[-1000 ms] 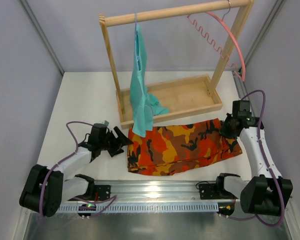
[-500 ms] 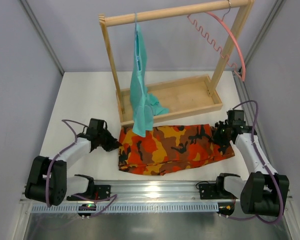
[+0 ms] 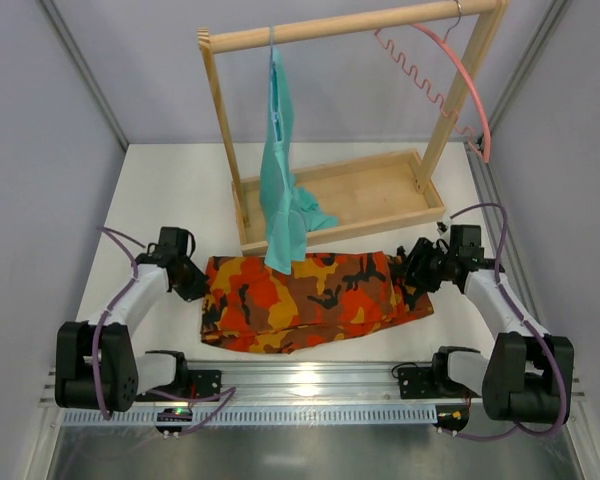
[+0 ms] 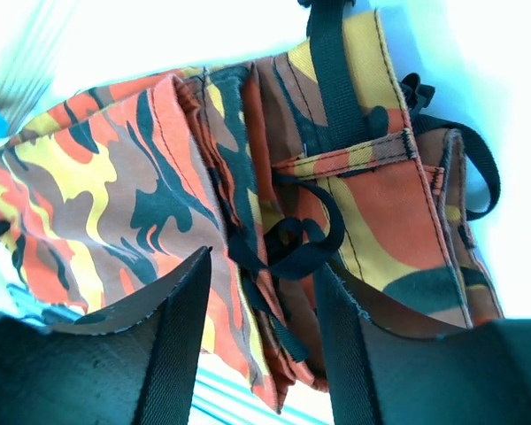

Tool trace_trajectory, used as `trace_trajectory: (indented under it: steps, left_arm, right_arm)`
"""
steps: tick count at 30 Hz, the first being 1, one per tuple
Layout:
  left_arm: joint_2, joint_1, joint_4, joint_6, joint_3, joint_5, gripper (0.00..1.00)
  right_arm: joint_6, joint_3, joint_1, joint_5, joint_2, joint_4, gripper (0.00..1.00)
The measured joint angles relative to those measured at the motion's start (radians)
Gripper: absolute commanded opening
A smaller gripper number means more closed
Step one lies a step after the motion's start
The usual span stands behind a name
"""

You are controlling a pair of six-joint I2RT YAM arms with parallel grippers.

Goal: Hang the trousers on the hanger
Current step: Fold the trousers

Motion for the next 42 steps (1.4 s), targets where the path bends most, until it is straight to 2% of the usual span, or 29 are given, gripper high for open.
trace_trajectory:
  steps: [4, 9, 10, 12, 13, 14, 16, 18, 19, 28, 42]
  left_arm:
    - [0.01, 0.003, -0.026, 0.004, 0.007, -0.035, 0.0]
    - [0.017, 0.006, -0.044, 0.008, 0.027, -0.061, 0.02]
    - [0.017, 0.007, -0.045, 0.008, 0.027, -0.062, 0.09]
    - [0.017, 0.007, -0.047, 0.011, 0.031, -0.063, 0.18]
    - [0.017, 0.008, -0.05, 0.017, 0.034, -0.064, 0.33]
    - [0.017, 0.008, -0.053, 0.024, 0.037, -0.068, 0.42]
    - [0.014, 0.01, -0.057, 0.029, 0.047, -0.074, 0.58]
    - [0.002, 0.01, -0.061, 0.031, 0.057, -0.081, 0.64]
    - [-0.011, 0.01, -0.064, 0.032, 0.063, -0.088, 0.7]
    - [-0.055, 0.01, -0.066, 0.083, 0.085, -0.092, 0.77]
    - [-0.097, 0.01, 0.015, 0.106, 0.025, 0.082, 0.79]
  right_arm:
    - [-0.006, -0.019, 0.023, -0.052, 0.053, 0.061, 0.54]
    - [-0.006, -0.02, 0.127, -0.064, 0.128, 0.123, 0.54]
    - [-0.006, -0.02, 0.149, -0.059, 0.134, 0.132, 0.52]
    - [-0.008, -0.019, 0.186, -0.043, 0.137, 0.144, 0.26]
    - [-0.01, -0.016, 0.196, -0.034, 0.137, 0.143, 0.14]
    - [-0.009, -0.008, 0.208, -0.019, 0.137, 0.14, 0.07]
    - [-0.002, 0.02, 0.224, 0.018, 0.133, 0.109, 0.04]
    - [0.006, 0.06, 0.236, 0.063, 0.109, 0.06, 0.04]
    - [0.008, 0.079, 0.239, 0.079, 0.093, 0.037, 0.04]
    - [0.024, 0.239, 0.253, 0.223, 0.023, -0.155, 0.04]
    - [0.024, 0.359, 0.253, 0.282, -0.014, -0.276, 0.04]
